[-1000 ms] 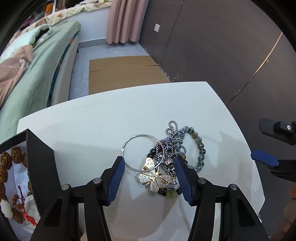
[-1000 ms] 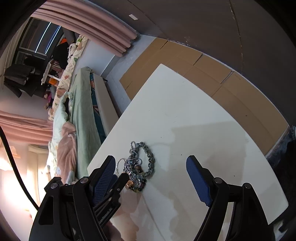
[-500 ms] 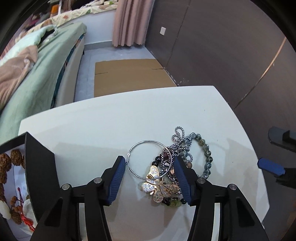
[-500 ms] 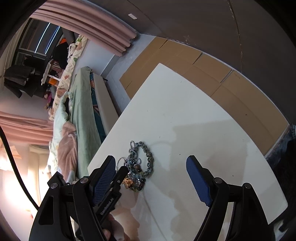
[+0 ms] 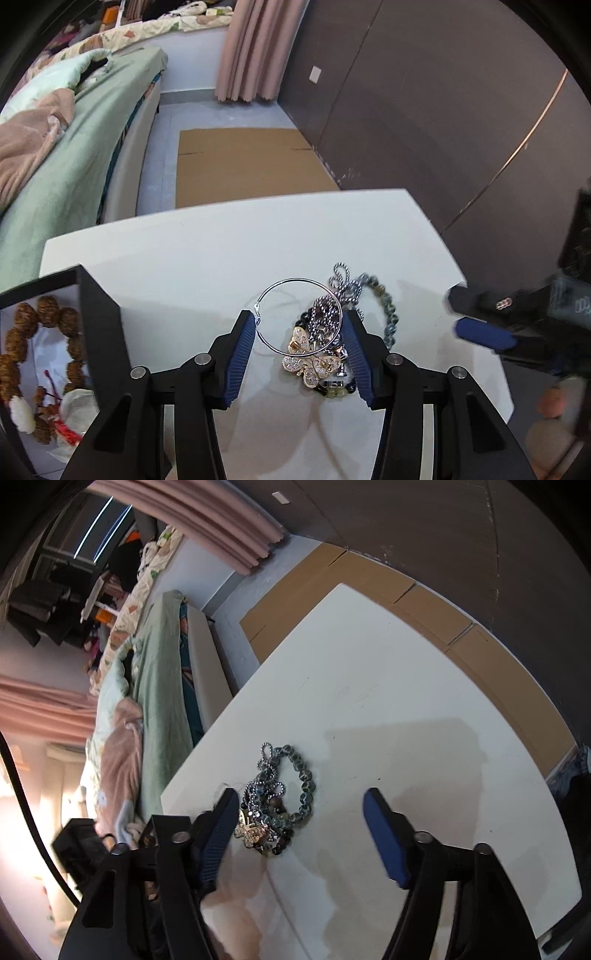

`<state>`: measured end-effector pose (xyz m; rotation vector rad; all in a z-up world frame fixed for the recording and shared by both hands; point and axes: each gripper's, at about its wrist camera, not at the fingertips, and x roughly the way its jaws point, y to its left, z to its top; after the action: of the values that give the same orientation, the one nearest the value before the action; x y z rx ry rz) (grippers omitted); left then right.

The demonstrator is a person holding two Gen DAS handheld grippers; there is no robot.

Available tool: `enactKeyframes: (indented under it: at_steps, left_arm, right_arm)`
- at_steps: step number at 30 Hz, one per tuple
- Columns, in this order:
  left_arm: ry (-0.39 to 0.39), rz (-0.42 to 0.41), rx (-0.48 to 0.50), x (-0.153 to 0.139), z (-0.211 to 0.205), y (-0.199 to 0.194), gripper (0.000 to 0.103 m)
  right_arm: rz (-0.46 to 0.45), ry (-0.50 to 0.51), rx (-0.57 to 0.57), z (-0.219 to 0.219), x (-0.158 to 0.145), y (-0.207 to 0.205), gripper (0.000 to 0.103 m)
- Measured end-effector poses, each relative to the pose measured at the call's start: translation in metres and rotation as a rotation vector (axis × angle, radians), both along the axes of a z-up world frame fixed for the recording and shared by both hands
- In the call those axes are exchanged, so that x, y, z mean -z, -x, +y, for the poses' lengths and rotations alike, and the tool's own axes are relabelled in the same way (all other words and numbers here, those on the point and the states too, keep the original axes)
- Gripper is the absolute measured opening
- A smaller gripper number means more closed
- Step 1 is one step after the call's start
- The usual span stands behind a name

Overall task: Organize jewelry
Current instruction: 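Close the left gripper on the silver hoop bangle, then lift the hoop bangle with the left gripper while the right gripper grasps the grey beaded bracelet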

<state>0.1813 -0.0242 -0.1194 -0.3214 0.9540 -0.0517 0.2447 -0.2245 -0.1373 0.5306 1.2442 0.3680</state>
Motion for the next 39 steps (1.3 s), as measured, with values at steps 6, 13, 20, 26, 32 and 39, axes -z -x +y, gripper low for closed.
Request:
enactKeyframes:
  at_steps: [6, 13, 20, 26, 32, 39]
  left_arm:
    - [0.026, -0.038, -0.015, -0.017, 0.013, 0.011, 0.05]
    - [0.044, -0.067, -0.045, -0.031, 0.031, 0.023, 0.05]
    - [0.051, -0.092, -0.078, -0.044, 0.05, 0.041, 0.05]
    - [0.054, -0.11, -0.105, -0.054, 0.066, 0.055, 0.05]
    - [0.062, -0.129, -0.143, -0.062, 0.086, 0.076, 0.05]
    - [0.07, -0.129, -0.198, -0.066, 0.108, 0.098, 0.051]
  right_arm:
    - [-0.01, 0.113, -0.047, 0.024, 0.011, -0.006, 0.043]
    - [-0.049, 0.213, -0.091, 0.046, 0.016, -0.013, 0.04]
    - [-0.14, 0.434, -0.155, 0.074, 0.014, -0.005, 0.037]
    - [-0.209, 0.567, -0.208, 0.087, 0.012, 0.008, 0.011]
    - [-0.194, 0.421, -0.16, 0.066, -0.002, 0.021, 0.011]
    - [-0.256, 0.237, -0.109, 0.044, -0.029, 0.044, 0.011]
